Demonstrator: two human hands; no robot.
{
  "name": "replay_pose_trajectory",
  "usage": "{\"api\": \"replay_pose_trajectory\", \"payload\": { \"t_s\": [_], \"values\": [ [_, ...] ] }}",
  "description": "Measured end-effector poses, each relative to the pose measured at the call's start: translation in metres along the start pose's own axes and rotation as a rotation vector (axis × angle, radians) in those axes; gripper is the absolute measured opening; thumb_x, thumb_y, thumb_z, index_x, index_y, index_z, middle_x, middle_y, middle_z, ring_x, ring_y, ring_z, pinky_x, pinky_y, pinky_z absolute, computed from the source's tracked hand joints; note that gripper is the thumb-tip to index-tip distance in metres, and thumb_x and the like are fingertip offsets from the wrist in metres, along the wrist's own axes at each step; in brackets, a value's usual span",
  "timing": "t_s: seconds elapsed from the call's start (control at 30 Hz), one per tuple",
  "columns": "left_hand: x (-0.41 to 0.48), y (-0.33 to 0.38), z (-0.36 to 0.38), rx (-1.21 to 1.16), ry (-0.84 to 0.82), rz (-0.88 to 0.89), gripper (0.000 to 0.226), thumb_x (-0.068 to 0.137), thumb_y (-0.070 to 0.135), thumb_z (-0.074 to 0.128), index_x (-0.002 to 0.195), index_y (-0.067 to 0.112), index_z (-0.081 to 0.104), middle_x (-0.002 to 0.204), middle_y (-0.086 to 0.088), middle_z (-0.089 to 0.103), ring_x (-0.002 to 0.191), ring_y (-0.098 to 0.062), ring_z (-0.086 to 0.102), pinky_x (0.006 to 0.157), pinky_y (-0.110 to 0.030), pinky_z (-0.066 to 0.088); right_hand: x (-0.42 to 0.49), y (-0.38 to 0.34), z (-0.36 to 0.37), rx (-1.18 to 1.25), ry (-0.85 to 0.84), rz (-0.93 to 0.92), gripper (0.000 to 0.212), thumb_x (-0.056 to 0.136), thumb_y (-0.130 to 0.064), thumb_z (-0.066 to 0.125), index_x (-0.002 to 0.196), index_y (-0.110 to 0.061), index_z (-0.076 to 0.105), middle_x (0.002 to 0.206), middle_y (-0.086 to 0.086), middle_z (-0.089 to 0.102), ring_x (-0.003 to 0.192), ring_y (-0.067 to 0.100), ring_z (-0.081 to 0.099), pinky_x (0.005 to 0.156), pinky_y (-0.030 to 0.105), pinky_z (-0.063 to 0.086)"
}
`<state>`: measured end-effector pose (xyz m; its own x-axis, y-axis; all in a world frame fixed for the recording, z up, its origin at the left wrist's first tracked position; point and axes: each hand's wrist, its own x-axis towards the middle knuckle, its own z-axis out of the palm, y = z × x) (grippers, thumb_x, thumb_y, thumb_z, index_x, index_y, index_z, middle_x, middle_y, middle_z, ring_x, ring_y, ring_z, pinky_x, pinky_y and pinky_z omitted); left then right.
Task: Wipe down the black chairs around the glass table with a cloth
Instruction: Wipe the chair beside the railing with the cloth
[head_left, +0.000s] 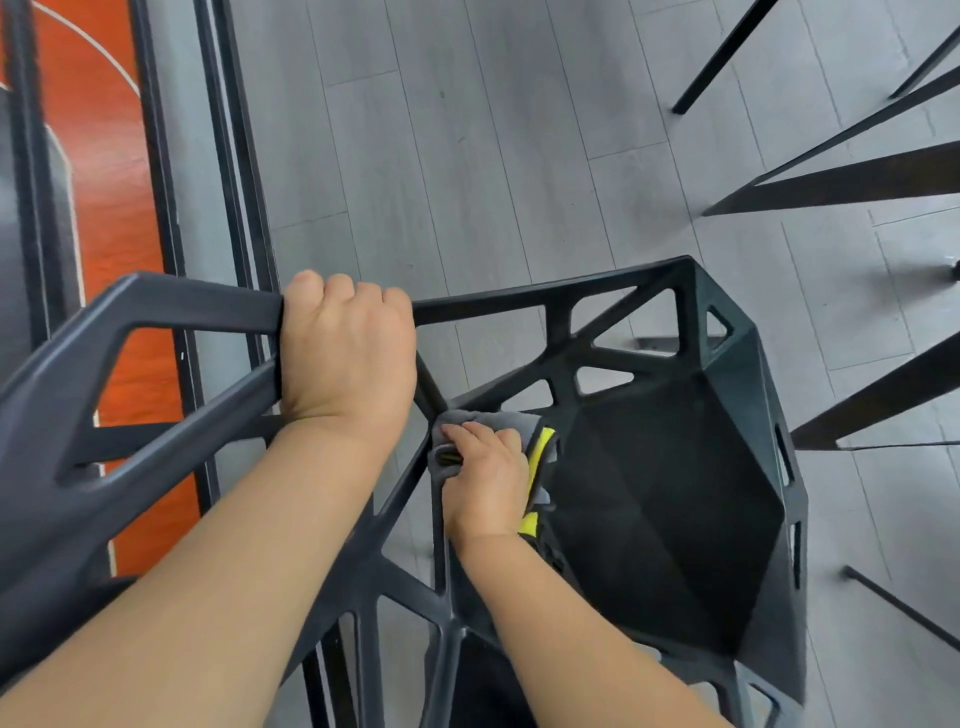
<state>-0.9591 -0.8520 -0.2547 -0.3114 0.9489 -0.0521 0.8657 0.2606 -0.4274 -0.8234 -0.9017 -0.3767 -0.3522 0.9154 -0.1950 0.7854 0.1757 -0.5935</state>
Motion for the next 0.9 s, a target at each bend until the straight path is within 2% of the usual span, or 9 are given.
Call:
{"api": "replay_pose_trajectory", "payload": {
  "t_s": [0.1, 0.17, 0.23, 0.3, 0.37, 0.47, 0.6, 0.8, 0.9],
  "values": [
    [0.0, 0.0, 0.001, 0.0, 0.034, -0.004, 0.019, 0.07, 0.007, 0.072, 0.062, 0.013, 0.055, 0.053, -0.003, 0.054, 0.058, -0.025, 0.051, 0.07, -0.034, 0.022, 0.003, -0.001, -0.01, 0.112, -0.164, 0.007, 0.047, 0.073, 0.002, 0.052, 0.111, -0.018, 0.071, 0.106, -0.003, 0.07, 0.09, 0.025, 0.051, 0.078, 0.036, 0.051],
    [-0.001, 0.001, 0.001, 0.009, 0.034, -0.002, 0.019, 0.07, 0.007, 0.072, 0.063, 0.013, 0.056, 0.054, -0.003, 0.054, 0.058, -0.025, 0.051, 0.071, -0.033, 0.022, 0.003, 0.002, -0.011, 0.201, -0.293, 0.076, 0.049, 0.079, 0.0, 0.048, 0.118, -0.024, 0.067, 0.11, -0.001, 0.064, 0.094, 0.016, 0.046, 0.086, 0.023, 0.045],
    [-0.001, 0.001, -0.001, 0.002, 0.043, -0.009, 0.019, 0.072, 0.008, 0.072, 0.063, 0.013, 0.056, 0.055, -0.003, 0.055, 0.059, -0.025, 0.052, 0.072, -0.034, 0.022, -0.009, -0.002, -0.019, 0.329, -0.355, 0.106, 0.049, 0.076, -0.003, 0.043, 0.106, -0.032, 0.069, 0.101, 0.0, 0.058, 0.088, 0.009, 0.045, 0.078, 0.015, 0.042],
    [-0.001, 0.0, -0.002, -0.011, 0.042, -0.013, 0.019, 0.074, 0.007, 0.071, 0.063, 0.012, 0.056, 0.055, -0.005, 0.055, 0.059, -0.026, 0.052, 0.072, -0.035, 0.022, -0.028, -0.007, -0.026, 0.426, -0.392, 0.017, 0.039, 0.07, -0.003, 0.043, 0.088, -0.029, 0.066, 0.088, -0.008, 0.058, 0.088, 0.01, 0.046, 0.074, 0.018, 0.042],
    [0.0, 0.0, -0.002, -0.032, 0.037, -0.007, 0.02, 0.073, 0.005, 0.071, 0.062, 0.011, 0.056, 0.054, -0.006, 0.055, 0.058, -0.027, 0.051, 0.07, -0.035, 0.022, -0.044, -0.009, -0.036, 0.441, -0.436, -0.091, 0.034, 0.074, -0.002, 0.052, 0.088, -0.03, 0.065, 0.085, -0.02, 0.058, 0.092, 0.011, 0.046, 0.077, 0.022, 0.044],
    [0.0, -0.001, -0.002, -0.042, 0.028, -0.007, 0.023, 0.068, 0.002, 0.074, 0.06, 0.01, 0.054, 0.051, -0.006, 0.052, 0.055, -0.026, 0.049, 0.068, -0.035, 0.021, -0.03, -0.009, -0.05, 0.284, -0.266, -0.171, 0.033, 0.074, -0.009, 0.071, 0.096, -0.033, 0.065, 0.092, -0.02, 0.064, 0.086, 0.013, 0.045, 0.067, 0.032, 0.049],
    [0.001, 0.0, -0.003, -0.061, 0.061, 0.003, 0.023, 0.068, 0.001, 0.074, 0.059, 0.008, 0.054, 0.05, -0.009, 0.052, 0.055, -0.027, 0.05, 0.069, -0.036, 0.022, 0.019, -0.035, -0.059, 0.219, 0.094, -0.192, 0.051, 0.069, -0.002, 0.075, 0.115, -0.024, 0.066, 0.109, -0.009, 0.067, 0.082, 0.02, 0.047, 0.065, 0.032, 0.047],
    [0.0, -0.001, 0.0, -0.024, 0.063, 0.004, 0.017, 0.075, 0.007, 0.07, 0.065, 0.009, 0.057, 0.056, -0.008, 0.057, 0.06, -0.029, 0.053, 0.072, -0.037, 0.023, 0.03, -0.033, -0.031, 0.014, 0.08, -0.33, 0.071, 0.06, -0.003, 0.08, 0.124, -0.027, 0.061, 0.108, 0.003, 0.062, 0.082, 0.028, 0.049, 0.063, 0.036, 0.044],
    [0.0, -0.001, -0.001, -0.032, 0.053, -0.001, 0.016, 0.077, 0.007, 0.069, 0.066, 0.009, 0.058, 0.057, -0.008, 0.057, 0.06, -0.029, 0.053, 0.072, -0.038, 0.023, 0.027, -0.016, -0.03, -0.121, 0.028, -0.362, 0.07, 0.058, -0.007, 0.081, 0.123, -0.026, 0.061, 0.104, 0.006, 0.061, 0.083, 0.029, 0.052, 0.064, 0.038, 0.044]
  ]
}}
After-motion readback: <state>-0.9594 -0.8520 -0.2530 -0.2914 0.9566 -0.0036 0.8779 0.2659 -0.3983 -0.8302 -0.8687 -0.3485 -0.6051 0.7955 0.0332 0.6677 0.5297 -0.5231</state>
